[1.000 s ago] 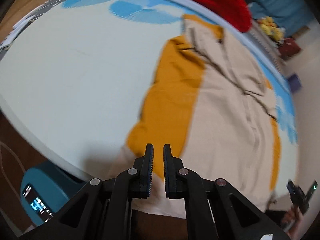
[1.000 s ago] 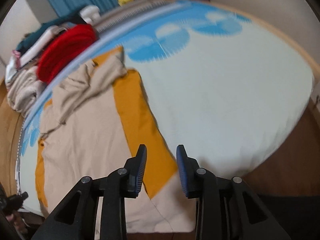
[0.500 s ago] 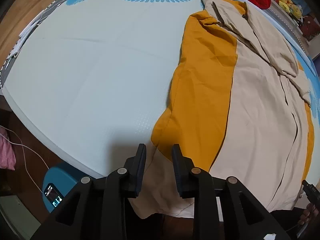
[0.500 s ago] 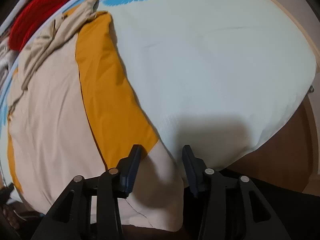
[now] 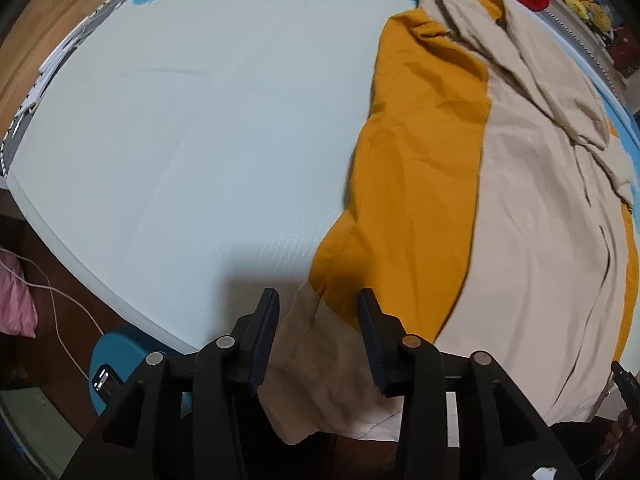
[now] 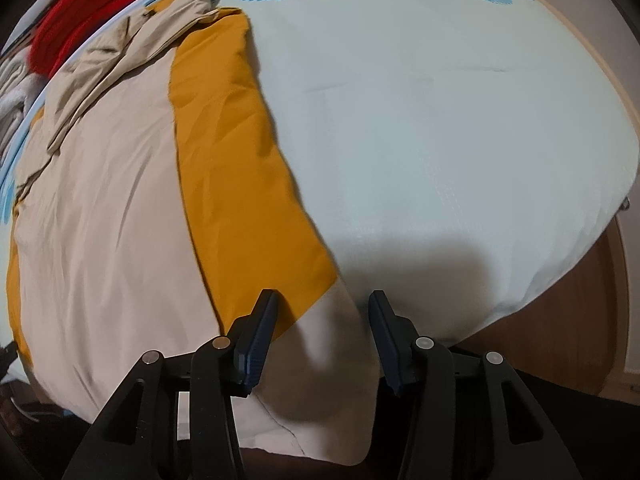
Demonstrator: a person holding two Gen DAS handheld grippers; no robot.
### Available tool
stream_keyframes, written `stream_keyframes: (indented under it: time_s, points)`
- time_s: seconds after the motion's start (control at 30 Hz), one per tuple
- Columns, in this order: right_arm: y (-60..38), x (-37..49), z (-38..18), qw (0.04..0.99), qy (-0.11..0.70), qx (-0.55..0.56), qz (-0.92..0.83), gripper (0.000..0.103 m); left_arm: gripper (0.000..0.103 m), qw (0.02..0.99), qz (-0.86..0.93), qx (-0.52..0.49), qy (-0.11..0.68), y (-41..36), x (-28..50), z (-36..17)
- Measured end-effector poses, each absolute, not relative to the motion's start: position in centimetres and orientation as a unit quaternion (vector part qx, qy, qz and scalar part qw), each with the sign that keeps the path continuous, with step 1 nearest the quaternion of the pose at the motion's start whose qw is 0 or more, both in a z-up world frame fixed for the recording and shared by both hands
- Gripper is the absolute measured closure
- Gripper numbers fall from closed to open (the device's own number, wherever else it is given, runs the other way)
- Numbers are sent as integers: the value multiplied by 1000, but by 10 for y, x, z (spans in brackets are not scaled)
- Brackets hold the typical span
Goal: Fold large clothes
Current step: 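Grasp the jacket hem with the left tool while the right tool grasps it too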
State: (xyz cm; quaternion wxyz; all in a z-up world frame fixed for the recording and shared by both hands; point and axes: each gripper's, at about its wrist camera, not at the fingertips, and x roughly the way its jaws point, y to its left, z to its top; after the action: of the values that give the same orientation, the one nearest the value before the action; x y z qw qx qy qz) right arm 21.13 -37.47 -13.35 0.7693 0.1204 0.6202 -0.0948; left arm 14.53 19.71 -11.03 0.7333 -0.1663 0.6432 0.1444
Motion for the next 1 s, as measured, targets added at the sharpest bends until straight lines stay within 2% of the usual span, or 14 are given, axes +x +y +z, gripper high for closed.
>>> stream_keyframes:
  time_s: [0.07, 0.1, 0.17, 0.2, 0.23, 0.27, 0.33, 0.53, 0.7, 0.77, 0.83, 0.9, 1.0]
  points:
    - [-368, 212, -134, 771, 620, 113, -90, 56, 66, 727, 141, -171, 649, 198, 146, -116]
    - [-366, 216, -136, 772, 621, 108, -87, 61, 66, 724, 139, -172, 653, 198, 145, -118]
    - [-359, 216, -135, 774, 620, 105, -75, 76, 66, 720, 133, -168, 660, 195, 146, -123]
    - [-357, 215, -135, 775, 619, 107, -69, 89, 67, 720, 129, -163, 662, 194, 147, -124]
    - [-356, 214, -133, 778, 615, 111, -63, 94, 75, 721, 126, -155, 663, 192, 147, -124]
    - [-356, 213, -131, 780, 612, 116, -59, 96, 89, 723, 123, -149, 663, 190, 148, -124]
    - [-357, 210, -122, 788, 599, 129, -54, 99, 98, 732, 111, -147, 656, 188, 141, -117]
    - [-372, 196, -90, 808, 562, 162, -68, 100, 99, 755, 65, -214, 616, 199, 116, -84]
    - [-376, 203, -107, 789, 589, 143, -98, 99, 84, 717, 76, -261, 641, 230, 121, -105]
    - [-374, 208, -118, 778, 604, 143, -101, 92, 71, 712, 98, -274, 640, 243, 121, -108]
    - [-374, 209, -126, 770, 614, 135, -113, 76, 66, 707, 103, -283, 640, 248, 125, -113]
    - [-374, 211, -130, 769, 615, 135, -114, 67, 66, 702, 105, -273, 649, 246, 128, -118]
    - [-373, 212, -133, 768, 615, 137, -111, 65, 66, 705, 102, -236, 661, 236, 131, -123]
